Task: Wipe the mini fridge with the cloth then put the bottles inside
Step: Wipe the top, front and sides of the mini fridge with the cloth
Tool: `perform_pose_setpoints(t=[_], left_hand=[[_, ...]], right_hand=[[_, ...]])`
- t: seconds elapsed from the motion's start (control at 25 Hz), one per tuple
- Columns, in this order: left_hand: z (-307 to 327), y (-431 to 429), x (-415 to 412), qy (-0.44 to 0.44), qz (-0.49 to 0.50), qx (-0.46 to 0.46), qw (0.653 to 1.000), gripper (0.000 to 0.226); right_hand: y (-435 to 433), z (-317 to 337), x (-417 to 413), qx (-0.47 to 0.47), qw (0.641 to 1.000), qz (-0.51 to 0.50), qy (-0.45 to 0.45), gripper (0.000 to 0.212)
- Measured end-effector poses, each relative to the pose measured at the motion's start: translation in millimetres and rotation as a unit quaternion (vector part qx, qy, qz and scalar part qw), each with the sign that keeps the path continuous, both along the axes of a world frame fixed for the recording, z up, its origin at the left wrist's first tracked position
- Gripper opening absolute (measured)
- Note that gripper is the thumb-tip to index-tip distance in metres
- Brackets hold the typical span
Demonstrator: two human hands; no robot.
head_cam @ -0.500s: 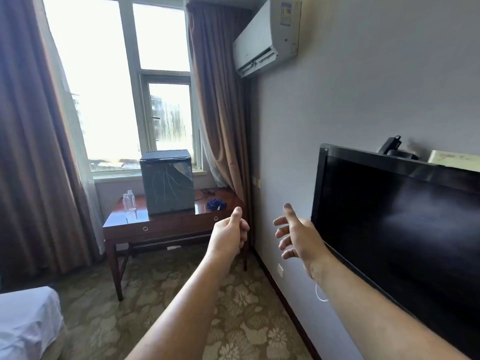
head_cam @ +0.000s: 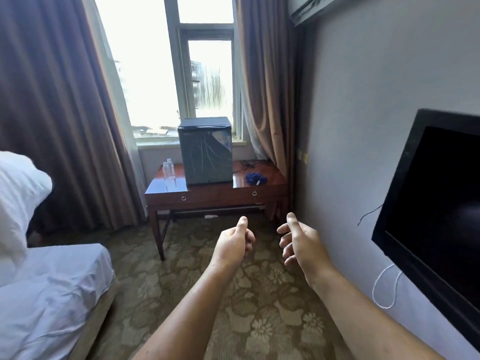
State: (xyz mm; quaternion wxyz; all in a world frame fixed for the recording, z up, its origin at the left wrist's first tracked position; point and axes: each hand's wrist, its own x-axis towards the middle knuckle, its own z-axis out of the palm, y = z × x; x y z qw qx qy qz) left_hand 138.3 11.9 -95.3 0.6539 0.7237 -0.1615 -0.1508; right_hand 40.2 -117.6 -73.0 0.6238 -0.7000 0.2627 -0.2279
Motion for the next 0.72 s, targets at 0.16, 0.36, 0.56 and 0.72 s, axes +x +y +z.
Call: perform_pose_setpoints(t=[0.16,0.36,0.56,0.72], left_hand=[[-24.4,-56.0,42.6,0.016,-0.012,0.036,0.999,0.059],[-40.7,-139.5,110.9,0.058,-0.004,0.055,0.997,0.055],[-35.6,-211.9,198.2,0.059,0.023,0.053,0.997,0.054],[-41.2,-244.5,286.0,0.043,0.013,0.041,0.998,0.052]], right_hand=[[-59.3,-39.1,48.0,0.025,0.998,0.042,0.045,0.051],[-176.5,-27.8,114.9,0.026,0.998,0.045,0.043,0.047],[-253.3,-26.4,203.5,0.046,0.997,0.044,0.047,0.044],[-269.5,-56.2,292.3,0.039,0.995,0.056,0.078,0.042]])
